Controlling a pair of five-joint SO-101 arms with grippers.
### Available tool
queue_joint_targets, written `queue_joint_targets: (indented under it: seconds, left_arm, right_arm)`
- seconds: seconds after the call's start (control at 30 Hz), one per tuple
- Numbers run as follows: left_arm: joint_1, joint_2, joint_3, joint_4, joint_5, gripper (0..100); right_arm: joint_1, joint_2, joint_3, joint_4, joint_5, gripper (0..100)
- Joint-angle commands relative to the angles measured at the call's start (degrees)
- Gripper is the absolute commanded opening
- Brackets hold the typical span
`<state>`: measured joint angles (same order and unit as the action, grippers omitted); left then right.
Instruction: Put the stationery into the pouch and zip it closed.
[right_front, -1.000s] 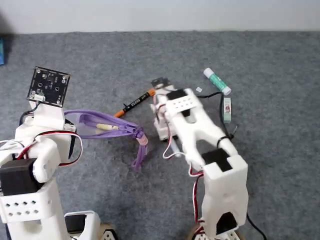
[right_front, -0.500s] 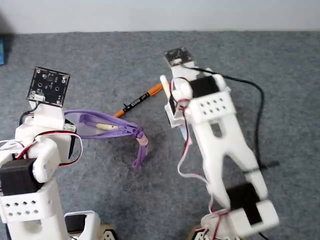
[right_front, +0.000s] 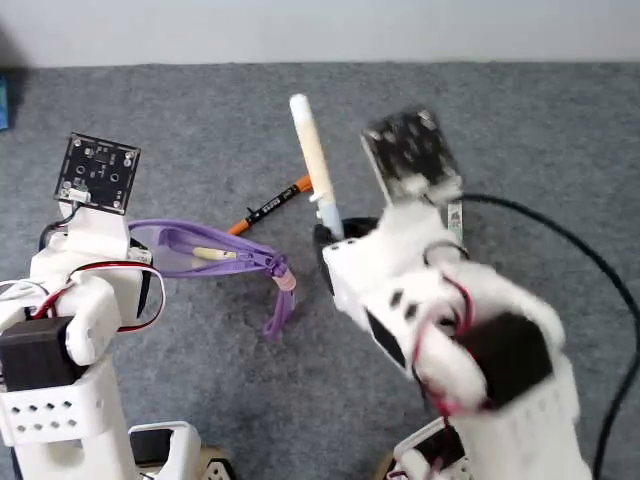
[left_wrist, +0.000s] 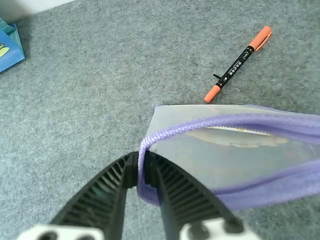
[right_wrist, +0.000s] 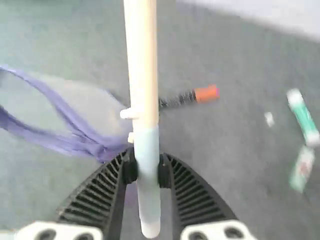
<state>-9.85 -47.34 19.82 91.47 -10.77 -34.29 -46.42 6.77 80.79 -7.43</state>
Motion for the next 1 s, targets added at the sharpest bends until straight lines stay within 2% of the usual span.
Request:
queue_joint_targets:
  seconds: [0.0, 0.23, 0.43, 0.7, 0.97]
  left_arm:
    - [0.1, 0.5, 1.7, -0.1, 0.6, 1]
    - [0.1, 0.5, 1.8, -0.1, 0.6, 1]
    - [0.1, 0.5, 1.8, -0.1, 0.6, 1]
    - [0.1, 0.9, 1.8, -0.1, 0.6, 1]
    - [0.1, 1.0, 1.9, -0.1, 0.6, 1]
  right_arm:
    - [-3.4, -10.2, 9.8, -12.6, -0.9, 0.7]
    - [-10.6, -23.3, 31.2, -37.1, -0.4, 0.7]
    - [-13.3, -22.6, 39.0, -55.7, -0.4, 0.7]
    - [-15.5, -13.8, 40.8, -68.3, -0.4, 0.8]
    - [-15.7, -4.1, 41.0, -75.0, -0.7, 0.8]
